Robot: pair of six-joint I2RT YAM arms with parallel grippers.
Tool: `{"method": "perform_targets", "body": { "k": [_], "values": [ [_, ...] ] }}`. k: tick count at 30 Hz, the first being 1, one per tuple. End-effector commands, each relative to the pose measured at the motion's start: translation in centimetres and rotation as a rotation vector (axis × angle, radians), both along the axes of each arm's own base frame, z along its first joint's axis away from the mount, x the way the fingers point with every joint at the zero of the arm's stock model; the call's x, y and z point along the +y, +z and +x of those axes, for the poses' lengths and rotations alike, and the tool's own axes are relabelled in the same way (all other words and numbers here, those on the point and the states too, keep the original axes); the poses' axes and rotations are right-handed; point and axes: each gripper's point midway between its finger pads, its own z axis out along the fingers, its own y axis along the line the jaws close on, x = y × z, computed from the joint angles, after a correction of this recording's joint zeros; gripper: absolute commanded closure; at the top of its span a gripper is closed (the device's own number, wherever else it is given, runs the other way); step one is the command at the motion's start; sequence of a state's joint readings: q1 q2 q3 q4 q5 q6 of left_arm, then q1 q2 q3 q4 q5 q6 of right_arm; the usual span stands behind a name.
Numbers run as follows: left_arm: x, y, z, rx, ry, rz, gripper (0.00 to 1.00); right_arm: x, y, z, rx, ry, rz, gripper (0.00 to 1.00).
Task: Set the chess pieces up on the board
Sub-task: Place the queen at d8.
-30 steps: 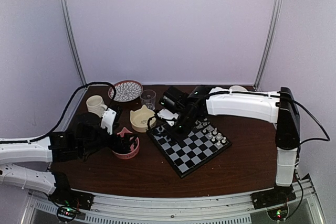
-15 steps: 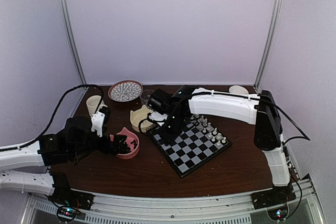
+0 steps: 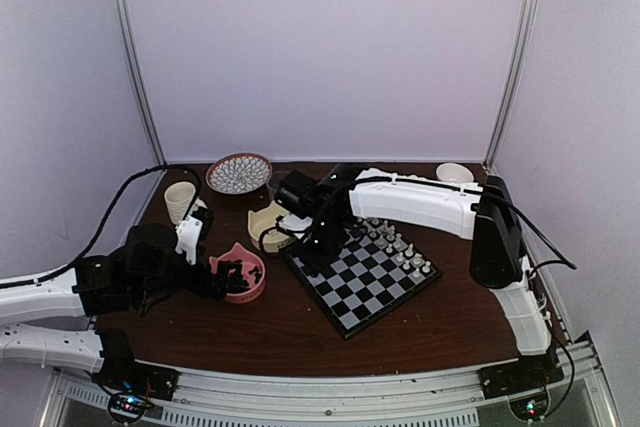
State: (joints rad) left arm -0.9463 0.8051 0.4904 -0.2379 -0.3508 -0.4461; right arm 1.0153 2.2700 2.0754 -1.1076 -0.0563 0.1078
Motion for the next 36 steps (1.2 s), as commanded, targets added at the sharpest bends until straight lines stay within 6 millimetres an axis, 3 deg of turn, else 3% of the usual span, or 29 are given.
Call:
{"method": "perform_targets", "body": {
  "k": [1, 12, 25, 31, 36],
  "values": [
    [-0.7, 0.2, 0.0, -0.003, -0.028, -0.007, 0.03, -0.3, -0.1, -0.1, -0.012, 0.01, -0.034, 0.96],
    [-1.5, -0.2, 0.1, 0.016, -0.048, -0.004, 0.02, -2.1, -0.8, -1.8, 0.011, 0.031, -0.074, 0.96],
    [-2.2, -0.5, 0.2, 0.043, -0.066, 0.001, 0.02, -2.1, -1.3, -2.5, 0.016, 0.045, -0.09, 0.91],
    [-2.2, -0.5, 0.2, 0.043, -0.065, 0.002, 0.02, -1.7, -0.5, -2.4, 0.004, 0.042, -0.06, 0.65],
    [-2.1, -0.7, 0.1, 0.049, -0.066, 0.01, 0.03, -0.7, 2.7, -2.5, -0.037, 0.048, 0.071, 0.47]
  ]
}}
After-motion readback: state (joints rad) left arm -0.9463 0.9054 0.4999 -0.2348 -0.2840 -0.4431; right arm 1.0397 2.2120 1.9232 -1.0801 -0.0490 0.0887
